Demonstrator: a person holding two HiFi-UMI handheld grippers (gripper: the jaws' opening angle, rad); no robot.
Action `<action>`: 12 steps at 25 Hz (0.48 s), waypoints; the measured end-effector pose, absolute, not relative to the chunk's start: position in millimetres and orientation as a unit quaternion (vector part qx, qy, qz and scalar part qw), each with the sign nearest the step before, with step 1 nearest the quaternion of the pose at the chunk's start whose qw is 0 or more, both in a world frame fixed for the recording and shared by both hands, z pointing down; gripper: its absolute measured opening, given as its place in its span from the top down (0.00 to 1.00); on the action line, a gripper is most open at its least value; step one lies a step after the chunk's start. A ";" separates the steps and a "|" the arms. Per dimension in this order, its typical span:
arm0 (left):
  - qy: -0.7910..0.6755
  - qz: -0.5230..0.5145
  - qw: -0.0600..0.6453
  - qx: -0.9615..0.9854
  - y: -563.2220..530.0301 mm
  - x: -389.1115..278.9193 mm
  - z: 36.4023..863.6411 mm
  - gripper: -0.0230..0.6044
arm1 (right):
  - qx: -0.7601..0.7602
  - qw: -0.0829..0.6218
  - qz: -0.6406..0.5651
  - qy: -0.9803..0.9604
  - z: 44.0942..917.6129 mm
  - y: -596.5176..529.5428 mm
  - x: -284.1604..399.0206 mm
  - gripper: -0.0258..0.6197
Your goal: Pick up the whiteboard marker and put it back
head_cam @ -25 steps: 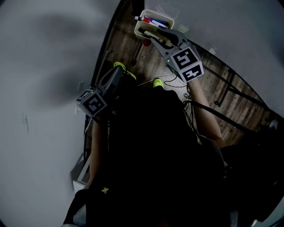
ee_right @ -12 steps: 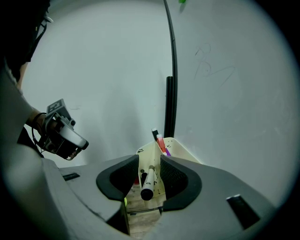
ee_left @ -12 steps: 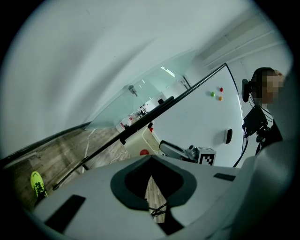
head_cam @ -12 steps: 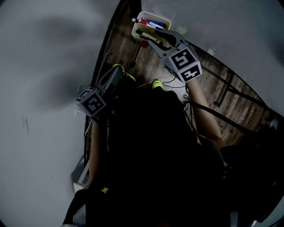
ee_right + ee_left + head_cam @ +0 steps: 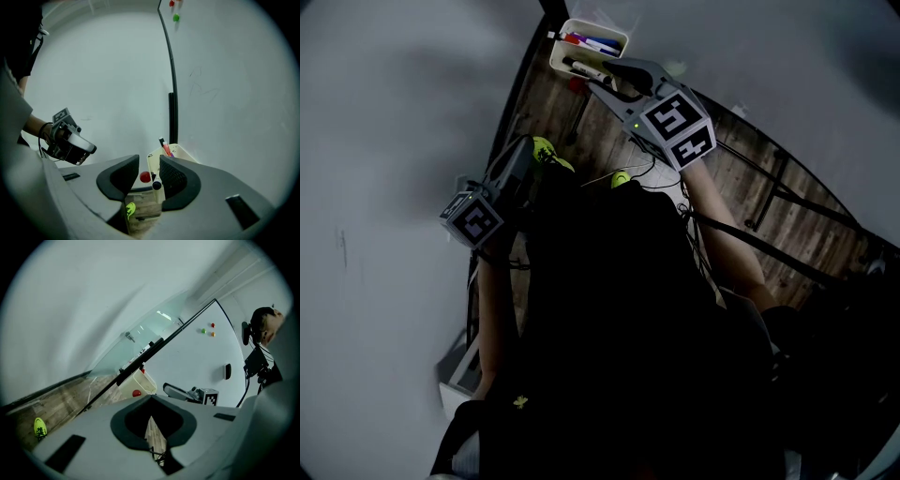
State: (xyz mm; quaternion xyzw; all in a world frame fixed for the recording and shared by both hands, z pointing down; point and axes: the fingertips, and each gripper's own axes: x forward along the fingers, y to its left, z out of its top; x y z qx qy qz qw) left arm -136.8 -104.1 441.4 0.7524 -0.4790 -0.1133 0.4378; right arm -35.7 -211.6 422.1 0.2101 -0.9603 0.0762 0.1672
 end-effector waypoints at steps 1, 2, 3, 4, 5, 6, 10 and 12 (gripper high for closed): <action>-0.486 -0.117 0.434 0.750 -99.6 -135.7 437.8 0.91 | 0.206 0.165 0.075 -0.962 420.0 -207.1 -32.1 0.75; -0.492 -0.119 0.429 0.748 -94.3 -134.0 434.2 0.91 | 0.202 0.163 0.075 -0.963 418.1 -202.0 -28.1 0.75; -0.498 -0.120 0.426 0.745 -88.0 -131.9 431.2 0.91 | 0.199 0.161 0.076 -0.964 416.4 -196.1 -23.3 0.75; -0.504 -0.120 0.424 0.743 -81.3 -129.1 428.6 0.91 | 0.198 0.158 0.077 -0.964 415.1 -189.8 -17.8 0.75; -0.507 -0.119 0.424 0.741 -74.6 -125.9 426.6 0.91 | 0.197 0.156 0.080 -0.965 414.1 -184.0 -12.3 0.75; -0.510 -0.116 0.424 0.739 -69.0 -123.1 425.3 0.91 | 0.198 0.154 0.083 -0.965 413.8 -179.6 -7.3 0.75; -0.511 -0.103 0.427 0.738 -64.9 -119.5 426.1 0.91 | 0.205 0.152 0.094 -0.962 418.5 -178.0 1.6 0.76; -0.510 -0.102 0.428 0.739 -65.1 -118.0 426.8 0.91 | 0.209 0.152 0.100 -0.961 421.7 -176.9 4.1 0.77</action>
